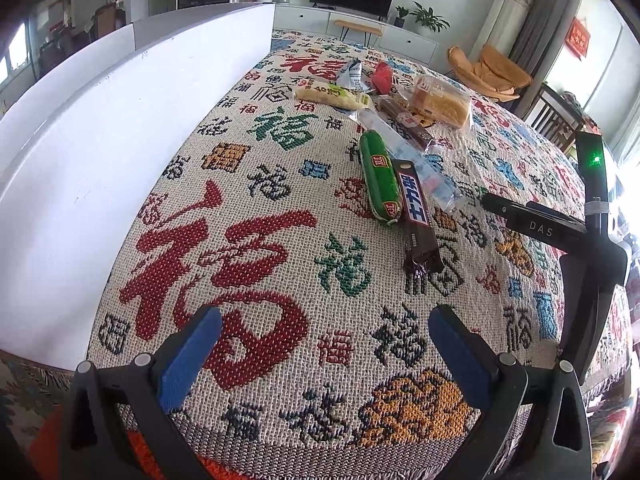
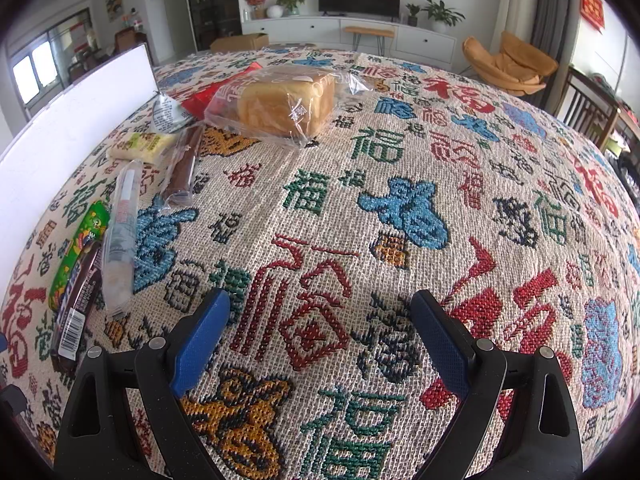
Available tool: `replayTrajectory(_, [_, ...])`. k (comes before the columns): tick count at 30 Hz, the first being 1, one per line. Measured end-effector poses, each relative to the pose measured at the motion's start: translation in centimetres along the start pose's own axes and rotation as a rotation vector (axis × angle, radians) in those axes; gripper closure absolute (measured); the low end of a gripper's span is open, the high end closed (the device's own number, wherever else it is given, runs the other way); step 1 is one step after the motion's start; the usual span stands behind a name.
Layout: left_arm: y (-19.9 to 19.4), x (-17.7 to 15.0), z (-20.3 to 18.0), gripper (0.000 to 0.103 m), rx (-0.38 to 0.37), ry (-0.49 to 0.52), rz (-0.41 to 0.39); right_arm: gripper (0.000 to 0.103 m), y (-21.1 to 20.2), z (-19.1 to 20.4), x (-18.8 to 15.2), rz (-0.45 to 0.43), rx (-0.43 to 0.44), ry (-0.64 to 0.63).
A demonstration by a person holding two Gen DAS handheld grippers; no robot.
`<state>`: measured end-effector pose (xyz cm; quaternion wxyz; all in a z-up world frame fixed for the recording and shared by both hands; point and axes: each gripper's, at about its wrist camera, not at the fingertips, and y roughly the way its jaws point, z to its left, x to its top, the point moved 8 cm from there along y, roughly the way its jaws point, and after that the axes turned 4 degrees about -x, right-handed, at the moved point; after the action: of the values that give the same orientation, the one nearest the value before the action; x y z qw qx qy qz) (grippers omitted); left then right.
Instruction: Organize snacks
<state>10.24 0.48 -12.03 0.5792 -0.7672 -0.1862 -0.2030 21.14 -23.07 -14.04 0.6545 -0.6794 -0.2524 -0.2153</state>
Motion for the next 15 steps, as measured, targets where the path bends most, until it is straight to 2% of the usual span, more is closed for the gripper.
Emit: replayTrajectory(15, [-0.03,0.02,0.09,0.001,0.004,0.003,-0.003,0.009,-0.01,0.0,0.02,0.0,0.0,0.0])
